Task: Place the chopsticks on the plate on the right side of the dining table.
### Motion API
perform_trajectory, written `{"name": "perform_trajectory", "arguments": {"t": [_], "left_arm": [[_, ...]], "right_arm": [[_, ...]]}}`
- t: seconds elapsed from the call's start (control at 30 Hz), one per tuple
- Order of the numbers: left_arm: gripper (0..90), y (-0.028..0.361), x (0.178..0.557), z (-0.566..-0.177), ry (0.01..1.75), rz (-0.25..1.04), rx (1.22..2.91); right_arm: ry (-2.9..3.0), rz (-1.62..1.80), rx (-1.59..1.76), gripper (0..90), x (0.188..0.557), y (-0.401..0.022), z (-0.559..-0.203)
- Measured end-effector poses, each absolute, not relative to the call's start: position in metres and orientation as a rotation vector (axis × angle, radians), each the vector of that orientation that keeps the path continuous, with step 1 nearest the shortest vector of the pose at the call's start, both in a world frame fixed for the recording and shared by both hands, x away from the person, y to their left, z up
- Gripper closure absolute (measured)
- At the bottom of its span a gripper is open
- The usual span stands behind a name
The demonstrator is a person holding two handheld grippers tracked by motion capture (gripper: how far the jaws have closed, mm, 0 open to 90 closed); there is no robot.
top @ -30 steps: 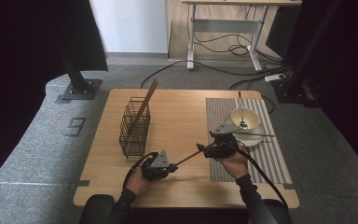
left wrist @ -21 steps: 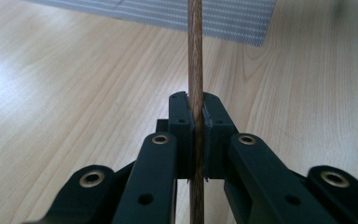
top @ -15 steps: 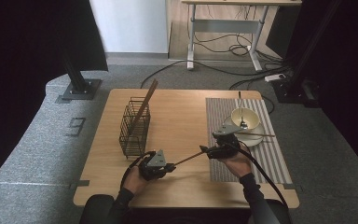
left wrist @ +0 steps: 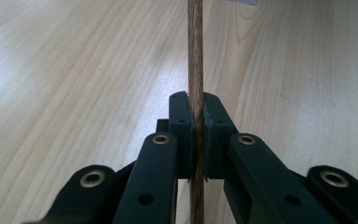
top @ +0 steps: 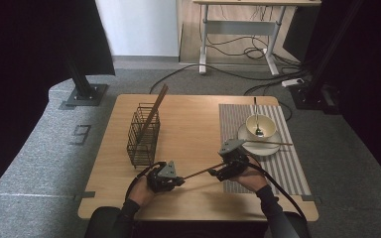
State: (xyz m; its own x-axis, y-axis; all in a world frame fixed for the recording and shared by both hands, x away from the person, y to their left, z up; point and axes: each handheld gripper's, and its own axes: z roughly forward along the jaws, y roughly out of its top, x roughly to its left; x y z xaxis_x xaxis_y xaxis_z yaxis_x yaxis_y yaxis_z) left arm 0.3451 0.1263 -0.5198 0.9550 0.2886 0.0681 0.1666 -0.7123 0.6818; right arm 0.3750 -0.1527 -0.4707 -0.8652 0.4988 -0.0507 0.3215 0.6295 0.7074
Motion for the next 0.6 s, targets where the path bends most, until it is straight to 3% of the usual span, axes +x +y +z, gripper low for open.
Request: {"name": "perform_trajectory", "arguments": {"t": [0.33,0.6], "left_arm": [[84.2,0.123,0.344,-0.521,0.277,0.189,2.403],[84.2,0.121,0.342,-0.521,0.247,0.188,2.409]], "right_arm": [[2.729,0.941,0.429,46.4,0.366,-0.135,-0.480],[2.781,0.865,0.359,62.5,0.363,-0.129,-0.484]]}}
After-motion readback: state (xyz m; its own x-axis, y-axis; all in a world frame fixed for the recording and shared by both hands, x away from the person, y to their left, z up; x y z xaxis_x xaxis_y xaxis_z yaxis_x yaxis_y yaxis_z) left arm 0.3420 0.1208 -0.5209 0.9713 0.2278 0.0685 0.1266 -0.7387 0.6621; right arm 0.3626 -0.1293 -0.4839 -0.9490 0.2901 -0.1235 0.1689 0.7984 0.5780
